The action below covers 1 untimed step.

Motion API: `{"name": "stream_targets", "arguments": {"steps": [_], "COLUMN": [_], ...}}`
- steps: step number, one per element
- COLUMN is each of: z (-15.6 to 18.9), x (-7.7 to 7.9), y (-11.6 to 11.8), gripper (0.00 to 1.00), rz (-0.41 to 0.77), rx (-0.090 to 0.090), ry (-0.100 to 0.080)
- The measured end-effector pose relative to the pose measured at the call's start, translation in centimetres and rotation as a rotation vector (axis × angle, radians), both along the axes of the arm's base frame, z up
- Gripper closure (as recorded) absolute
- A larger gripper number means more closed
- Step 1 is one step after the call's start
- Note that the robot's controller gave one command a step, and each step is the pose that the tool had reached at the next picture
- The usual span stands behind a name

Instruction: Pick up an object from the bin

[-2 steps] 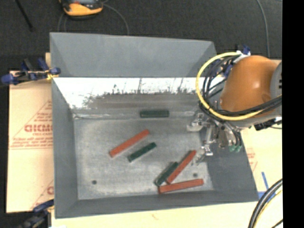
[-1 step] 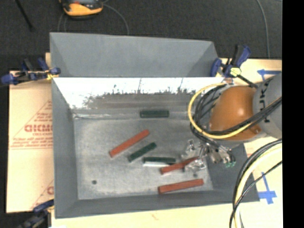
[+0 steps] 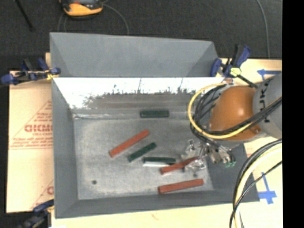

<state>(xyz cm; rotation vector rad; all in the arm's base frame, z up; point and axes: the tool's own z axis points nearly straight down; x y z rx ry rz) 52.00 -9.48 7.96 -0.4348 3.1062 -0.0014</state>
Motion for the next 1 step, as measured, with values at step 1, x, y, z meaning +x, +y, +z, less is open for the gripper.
{"name": "stream_targets", "arguments": {"steps": [1], "z": [12.47], "x": [-1.14], "y": [-0.76], "gripper": [1.00], "rz": [0.431], "rx": [-0.001], "ry": [0.004]}}
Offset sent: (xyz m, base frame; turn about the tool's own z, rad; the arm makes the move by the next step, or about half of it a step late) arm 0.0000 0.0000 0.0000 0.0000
